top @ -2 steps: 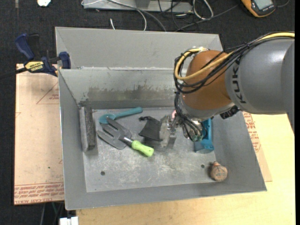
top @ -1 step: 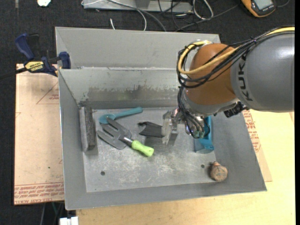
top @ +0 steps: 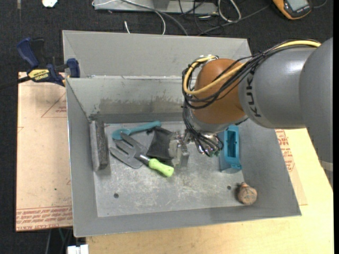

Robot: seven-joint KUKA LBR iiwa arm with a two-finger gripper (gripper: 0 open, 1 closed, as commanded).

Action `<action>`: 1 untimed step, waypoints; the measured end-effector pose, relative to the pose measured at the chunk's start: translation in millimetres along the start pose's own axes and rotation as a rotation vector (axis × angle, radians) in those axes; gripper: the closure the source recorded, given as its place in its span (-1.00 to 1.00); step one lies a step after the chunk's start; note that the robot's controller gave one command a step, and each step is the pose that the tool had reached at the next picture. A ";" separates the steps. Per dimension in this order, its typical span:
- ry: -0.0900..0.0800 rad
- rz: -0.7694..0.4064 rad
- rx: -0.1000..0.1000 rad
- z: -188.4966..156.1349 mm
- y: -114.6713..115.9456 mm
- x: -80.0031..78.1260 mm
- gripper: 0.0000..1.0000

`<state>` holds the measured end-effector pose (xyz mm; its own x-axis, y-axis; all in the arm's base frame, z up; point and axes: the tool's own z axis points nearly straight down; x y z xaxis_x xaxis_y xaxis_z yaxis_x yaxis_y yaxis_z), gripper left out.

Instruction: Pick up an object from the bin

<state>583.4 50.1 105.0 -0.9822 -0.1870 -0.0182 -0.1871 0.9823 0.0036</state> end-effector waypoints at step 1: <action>-0.005 -0.054 0.000 29.4 3.1 -51.6 1.00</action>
Offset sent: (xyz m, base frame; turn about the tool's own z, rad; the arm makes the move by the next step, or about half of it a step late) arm 0.0011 0.0289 0.0077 0.0102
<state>634.1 63.1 76.6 -0.9705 -0.2400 -0.0230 -0.2402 0.9707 0.0026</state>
